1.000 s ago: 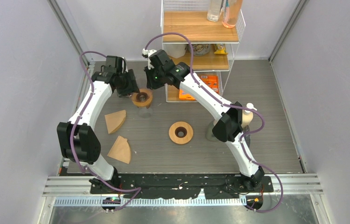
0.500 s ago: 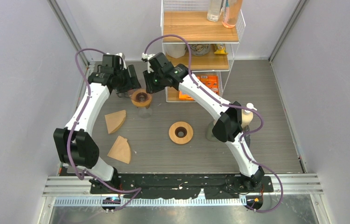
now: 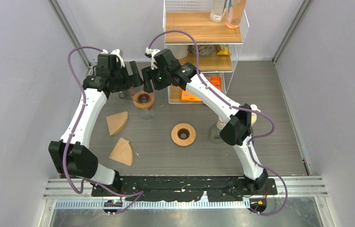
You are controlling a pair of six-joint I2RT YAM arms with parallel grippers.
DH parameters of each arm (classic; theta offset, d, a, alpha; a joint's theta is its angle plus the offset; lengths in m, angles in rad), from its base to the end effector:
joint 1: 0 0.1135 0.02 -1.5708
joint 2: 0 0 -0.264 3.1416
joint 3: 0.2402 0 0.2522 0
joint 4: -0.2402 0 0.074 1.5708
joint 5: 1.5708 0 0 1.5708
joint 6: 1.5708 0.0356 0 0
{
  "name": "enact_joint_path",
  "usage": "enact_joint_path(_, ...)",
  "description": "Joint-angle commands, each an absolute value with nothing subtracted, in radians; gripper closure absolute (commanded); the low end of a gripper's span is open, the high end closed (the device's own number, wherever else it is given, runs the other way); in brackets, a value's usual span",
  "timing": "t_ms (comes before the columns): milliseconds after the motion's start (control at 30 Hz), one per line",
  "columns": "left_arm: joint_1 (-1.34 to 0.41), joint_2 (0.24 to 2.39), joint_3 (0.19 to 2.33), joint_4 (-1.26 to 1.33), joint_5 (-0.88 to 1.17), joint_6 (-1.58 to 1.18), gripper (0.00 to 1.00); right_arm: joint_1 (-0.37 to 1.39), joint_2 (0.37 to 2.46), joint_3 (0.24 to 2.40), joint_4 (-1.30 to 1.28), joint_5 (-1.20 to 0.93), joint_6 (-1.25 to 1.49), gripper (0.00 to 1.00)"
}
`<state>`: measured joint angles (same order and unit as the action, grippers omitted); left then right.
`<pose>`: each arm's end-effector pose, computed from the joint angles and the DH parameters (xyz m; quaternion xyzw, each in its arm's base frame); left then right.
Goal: Place the coffee filter in the dripper
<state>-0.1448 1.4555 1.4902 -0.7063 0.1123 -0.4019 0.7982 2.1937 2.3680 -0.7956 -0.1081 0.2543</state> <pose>0.3141 -0.0498 0.3761 -0.0911 0.8949 -0.1658 0.4042 0.3419 0.3563 0.3658 -0.2623 0.8488 0.2708 0.3706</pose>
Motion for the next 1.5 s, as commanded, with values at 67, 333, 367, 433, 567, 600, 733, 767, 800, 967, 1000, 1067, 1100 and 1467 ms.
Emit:
enact_joint_path(67, -0.152, 1.254, 1.402, -0.572, 0.12, -0.37, 0.0, 0.792, 1.965, 2.22, -0.679, -0.037, 0.182, 0.0)
enact_joint_path(333, -0.156, 0.868, 1.001, -0.23, 0.202, -0.388, 0.0, 0.775, 1.632, 1.764, -0.487, 0.084, 0.143, 0.05)
enact_joint_path(367, -0.156, 0.83, 0.957, -0.198, 0.23, -0.387, 0.0, 0.769, 1.578, 1.685, -0.476, 0.09, 0.144, 0.05)
enact_joint_path(433, -0.155, 0.772, 0.883, -0.146, 0.302, -0.383, 0.0, 0.736, 1.504, 1.574, -0.455, 0.082, 0.16, 0.05)
enact_joint_path(567, -0.155, 0.7, 0.765, -0.051, 0.369, -0.389, 0.0, 0.674, 1.371, 1.378, -0.411, 0.087, 0.178, 0.05)
enact_joint_path(600, -0.155, 0.694, 0.751, -0.047, 0.366, -0.394, 0.0, 0.663, 1.332, 1.349, -0.392, 0.089, 0.18, 0.05)
enact_joint_path(733, -0.155, 0.697, 0.746, -0.112, 0.343, -0.395, 0.01, 0.621, 1.247, 1.211, -0.379, 0.115, 0.186, 0.05)
enact_joint_path(767, -0.155, 0.701, 0.742, -0.125, 0.333, -0.402, 0.01, 0.612, 1.236, 1.195, -0.377, 0.128, 0.187, 0.05)
enact_joint_path(800, -0.156, 0.704, 0.735, -0.133, 0.325, -0.415, 0.0, 0.609, 1.211, 1.163, -0.368, 0.133, 0.187, 0.05)
enact_joint_path(967, -0.155, 0.705, 0.686, -0.199, 0.284, -0.489, 0.0, 0.592, 1.143, 1.076, -0.269, 0.195, 0.198, 0.04)
enact_joint_path(1000, -0.155, 0.699, 0.675, -0.219, 0.258, -0.51, 0.0, 0.591, 1.139, 1.062, -0.253, 0.194, 0.201, 0.05)
enact_joint_path(1067, -0.155, 0.681, 0.66, -0.293, 0.218, -0.557, 0.0, 0.586, 1.136, 1.048, -0.206, 0.17, 0.201, 0.04)
enact_joint_path(1100, -0.155, 0.673, 0.659, -0.34, 0.211, -0.565, 0.0, 0.586, 1.139, 1.046, -0.185, 0.159, 0.199, 0.04)
enact_joint_path(1467, -0.153, 0.543, 0.539, -0.816, -0.217, -0.765, 0.0, 0.583, 1.2, 1.017, -0.106, 0.04, 0.207, 0.05)
